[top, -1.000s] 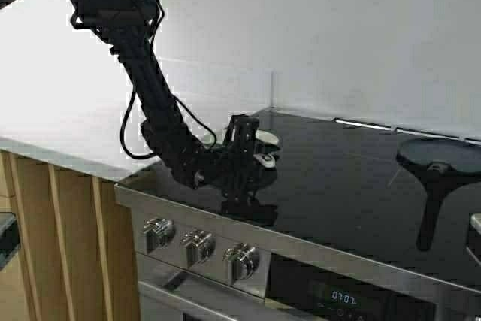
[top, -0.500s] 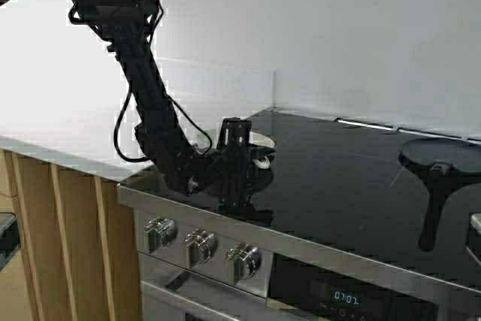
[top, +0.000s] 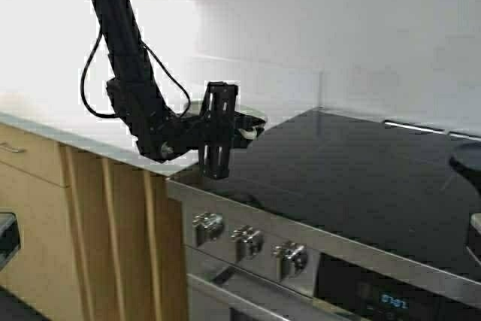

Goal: Wash the pan

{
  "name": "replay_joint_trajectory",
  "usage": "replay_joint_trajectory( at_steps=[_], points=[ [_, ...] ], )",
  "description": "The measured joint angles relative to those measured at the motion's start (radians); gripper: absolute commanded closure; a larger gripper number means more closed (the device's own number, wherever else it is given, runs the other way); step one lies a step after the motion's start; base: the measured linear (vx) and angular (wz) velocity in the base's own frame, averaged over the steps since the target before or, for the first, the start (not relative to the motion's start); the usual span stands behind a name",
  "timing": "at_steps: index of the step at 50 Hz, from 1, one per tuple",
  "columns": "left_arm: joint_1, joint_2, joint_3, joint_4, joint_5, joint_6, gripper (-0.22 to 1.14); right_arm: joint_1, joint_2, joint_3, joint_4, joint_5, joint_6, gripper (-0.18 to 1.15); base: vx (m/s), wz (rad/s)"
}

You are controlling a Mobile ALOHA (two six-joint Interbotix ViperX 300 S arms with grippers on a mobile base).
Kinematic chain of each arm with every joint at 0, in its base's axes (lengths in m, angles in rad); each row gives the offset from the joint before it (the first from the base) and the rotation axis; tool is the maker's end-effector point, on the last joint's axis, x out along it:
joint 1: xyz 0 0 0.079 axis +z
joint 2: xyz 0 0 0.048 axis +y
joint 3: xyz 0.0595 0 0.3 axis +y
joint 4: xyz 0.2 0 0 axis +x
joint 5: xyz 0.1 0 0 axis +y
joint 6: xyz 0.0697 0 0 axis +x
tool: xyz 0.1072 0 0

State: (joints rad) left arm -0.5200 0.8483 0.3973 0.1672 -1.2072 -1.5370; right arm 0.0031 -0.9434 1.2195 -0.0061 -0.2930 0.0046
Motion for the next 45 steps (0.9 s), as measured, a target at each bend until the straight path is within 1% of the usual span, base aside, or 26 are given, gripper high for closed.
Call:
replay_joint_trajectory(
  at_steps=[20, 32, 45],
  points=[
    [0.002, -0.089, 0.155, 0.002, -0.095, 0.011, 0.89, 0.0, 0.0, 0.0, 0.0, 0.0, -0.002, 0.9, -0.01, 0.43],
    [-0.003, -0.124, 0.25, 0.005, -0.15, 0.015, 0.89, 0.0, 0.0, 0.0, 0.0, 0.012, -0.002, 0.9, 0.03, 0.59],
    [0.008, -0.133, 0.298, 0.015, -0.179, 0.015, 0.89, -0.002, 0.0, 0.002, 0.0, 0.023, -0.003, 0.9, 0.05, 0.62]
  ],
)
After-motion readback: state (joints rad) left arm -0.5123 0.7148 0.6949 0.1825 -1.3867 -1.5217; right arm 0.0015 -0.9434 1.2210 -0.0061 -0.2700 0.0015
